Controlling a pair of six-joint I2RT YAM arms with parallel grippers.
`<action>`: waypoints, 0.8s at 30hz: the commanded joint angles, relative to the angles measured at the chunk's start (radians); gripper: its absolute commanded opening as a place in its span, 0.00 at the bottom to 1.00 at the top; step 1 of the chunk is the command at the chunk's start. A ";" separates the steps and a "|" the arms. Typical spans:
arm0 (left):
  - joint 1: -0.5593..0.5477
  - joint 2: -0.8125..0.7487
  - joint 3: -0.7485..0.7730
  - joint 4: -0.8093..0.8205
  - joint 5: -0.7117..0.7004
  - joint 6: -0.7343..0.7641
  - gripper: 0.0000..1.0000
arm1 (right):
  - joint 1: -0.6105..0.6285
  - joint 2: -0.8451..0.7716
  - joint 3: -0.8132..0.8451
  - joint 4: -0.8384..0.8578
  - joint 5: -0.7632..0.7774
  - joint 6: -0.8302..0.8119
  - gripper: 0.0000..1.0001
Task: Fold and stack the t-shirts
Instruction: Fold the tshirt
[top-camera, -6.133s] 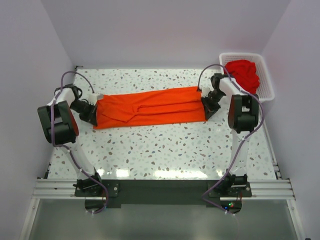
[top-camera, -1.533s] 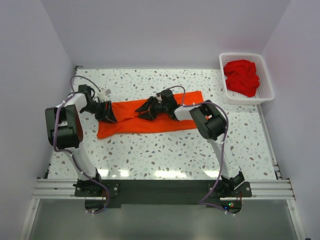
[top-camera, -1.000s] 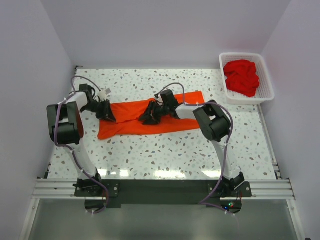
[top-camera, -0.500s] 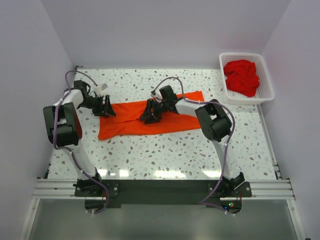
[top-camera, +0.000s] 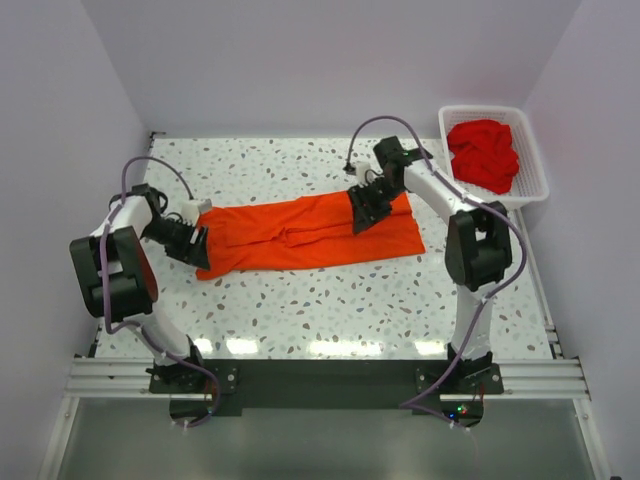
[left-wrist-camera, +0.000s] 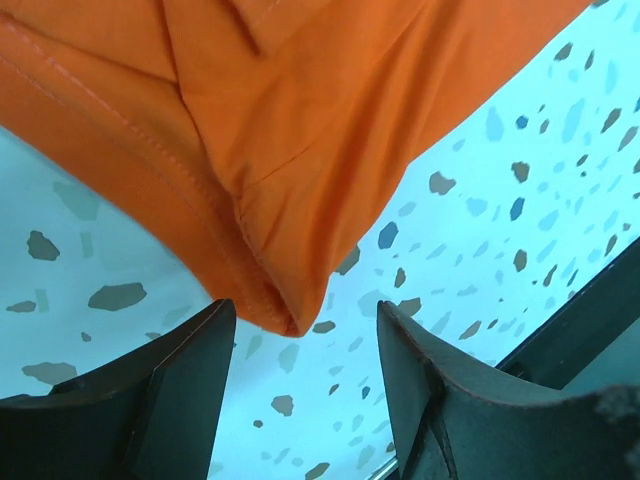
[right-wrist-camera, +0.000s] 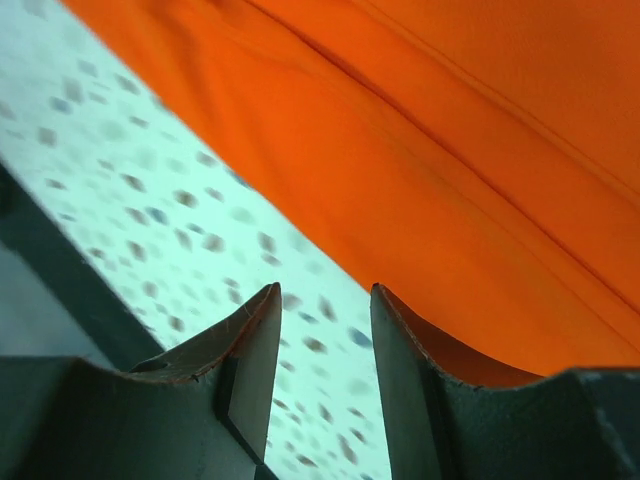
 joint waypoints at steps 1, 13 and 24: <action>0.000 0.023 -0.004 0.008 -0.073 0.087 0.64 | -0.088 -0.005 -0.043 -0.214 0.243 -0.238 0.45; -0.041 0.091 -0.019 0.044 -0.027 0.079 0.39 | -0.145 0.113 -0.074 -0.087 0.455 -0.288 0.40; 0.008 0.122 0.035 0.048 -0.289 0.065 0.00 | -0.145 0.128 -0.183 -0.030 0.626 -0.366 0.38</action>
